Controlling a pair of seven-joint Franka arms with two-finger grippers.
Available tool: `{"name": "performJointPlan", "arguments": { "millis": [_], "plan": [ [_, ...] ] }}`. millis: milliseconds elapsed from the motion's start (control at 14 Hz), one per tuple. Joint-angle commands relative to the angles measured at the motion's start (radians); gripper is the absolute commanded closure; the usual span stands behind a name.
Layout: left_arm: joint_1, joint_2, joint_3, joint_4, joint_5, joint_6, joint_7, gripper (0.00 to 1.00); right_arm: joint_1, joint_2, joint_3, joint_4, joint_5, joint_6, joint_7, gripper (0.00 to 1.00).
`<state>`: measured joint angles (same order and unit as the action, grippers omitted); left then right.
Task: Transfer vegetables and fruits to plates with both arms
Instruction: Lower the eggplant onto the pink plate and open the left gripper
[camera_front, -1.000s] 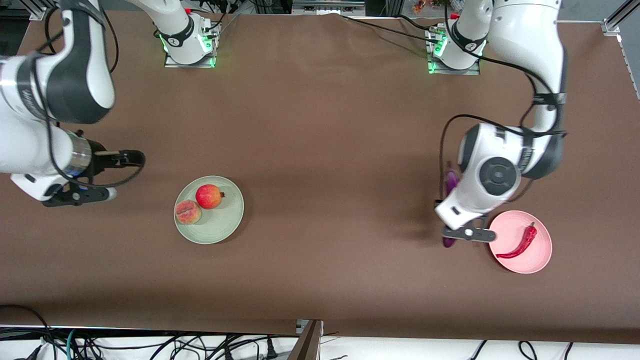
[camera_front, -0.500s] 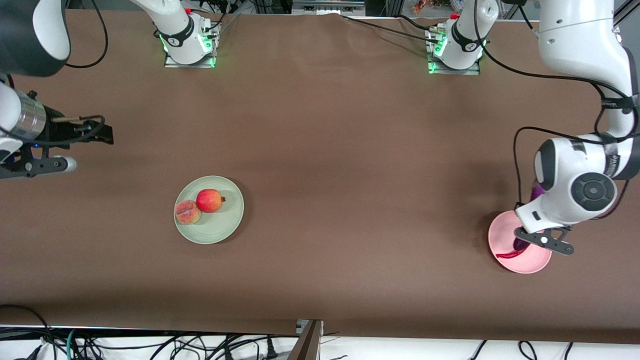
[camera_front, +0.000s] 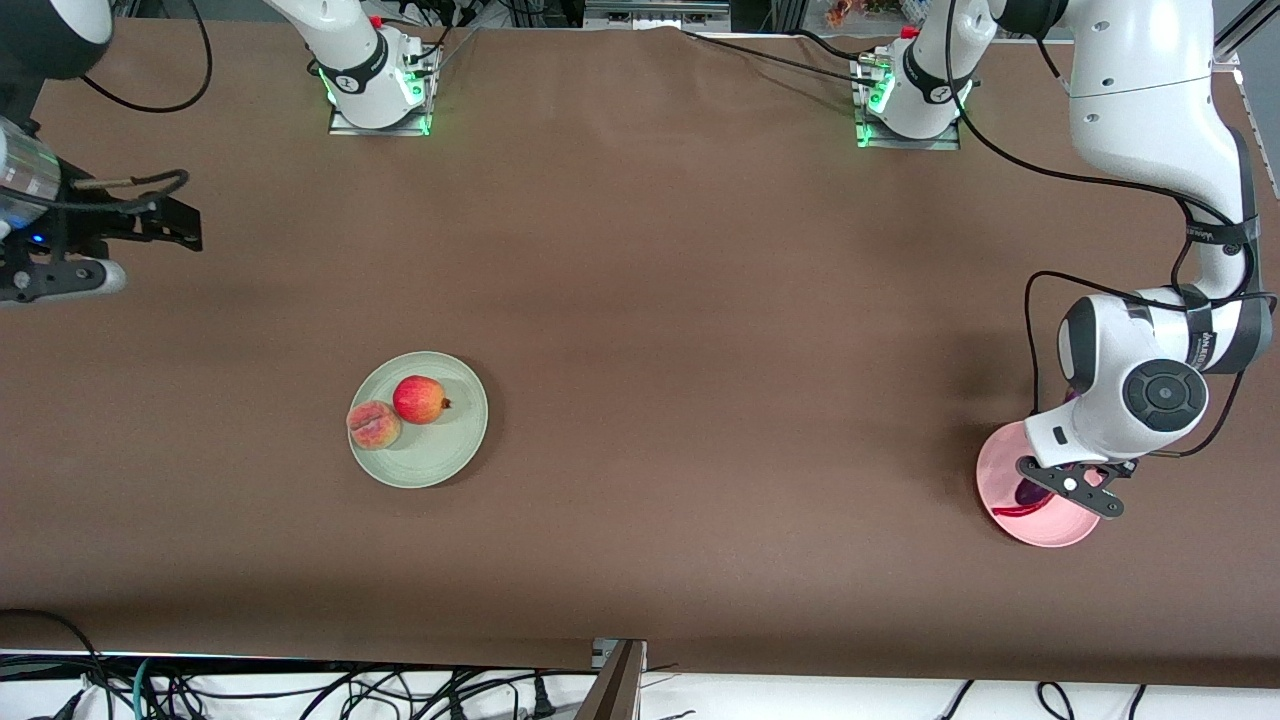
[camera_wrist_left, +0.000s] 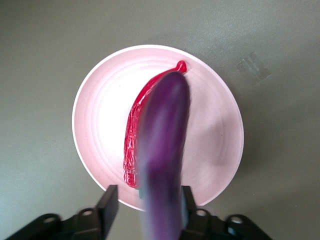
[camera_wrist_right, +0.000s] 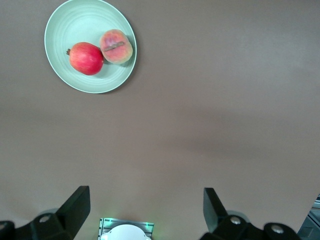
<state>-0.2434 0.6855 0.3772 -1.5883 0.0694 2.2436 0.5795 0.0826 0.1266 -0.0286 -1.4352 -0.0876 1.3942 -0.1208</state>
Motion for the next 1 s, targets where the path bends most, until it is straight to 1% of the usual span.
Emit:
{"name": "performJointPlan", "arguments": {
  "millis": [0, 143, 214, 357, 500, 571, 643, 857, 929],
  "plan": [
    [-0.001, -0.007, 0.002, 0.005, 0.018, 0.001, 0.020, 0.00, -0.050, -0.079, 0.050, -0.065, -0.009, 0.013, -0.008, 0.00],
    [-0.001, -0.014, 0.000, 0.005, 0.017, -0.002, 0.020, 0.00, -0.087, -0.094, 0.082, -0.085, -0.003, 0.009, -0.006, 0.00],
    [-0.002, -0.024, -0.001, 0.007, 0.015, -0.008, 0.017, 0.00, -0.087, -0.097, 0.087, -0.094, -0.003, 0.003, 0.004, 0.00],
    [-0.001, -0.099, -0.021, 0.005, 0.012, -0.056, 0.014, 0.00, -0.087, -0.097, 0.087, -0.099, 0.012, 0.002, 0.013, 0.00],
    [-0.001, -0.199, -0.043, 0.010, 0.004, -0.177, 0.000, 0.00, -0.089, -0.097, 0.087, -0.100, 0.026, 0.000, 0.015, 0.00],
    [-0.001, -0.243, -0.053, 0.030, -0.022, -0.244, -0.015, 0.00, -0.089, -0.097, 0.087, -0.100, 0.028, 0.000, 0.033, 0.00],
    [-0.001, -0.271, -0.053, 0.066, -0.051, -0.340, -0.039, 0.00, -0.087, -0.096, 0.087, -0.099, 0.041, 0.000, 0.059, 0.00],
    [-0.001, -0.288, -0.053, 0.255, -0.103, -0.659, -0.124, 0.00, -0.084, -0.087, 0.087, -0.091, 0.045, -0.001, 0.061, 0.00],
    [-0.001, -0.290, -0.058, 0.311, -0.121, -0.758, -0.179, 0.00, -0.081, -0.078, 0.085, -0.087, 0.045, -0.001, 0.060, 0.00]
  ]
}}
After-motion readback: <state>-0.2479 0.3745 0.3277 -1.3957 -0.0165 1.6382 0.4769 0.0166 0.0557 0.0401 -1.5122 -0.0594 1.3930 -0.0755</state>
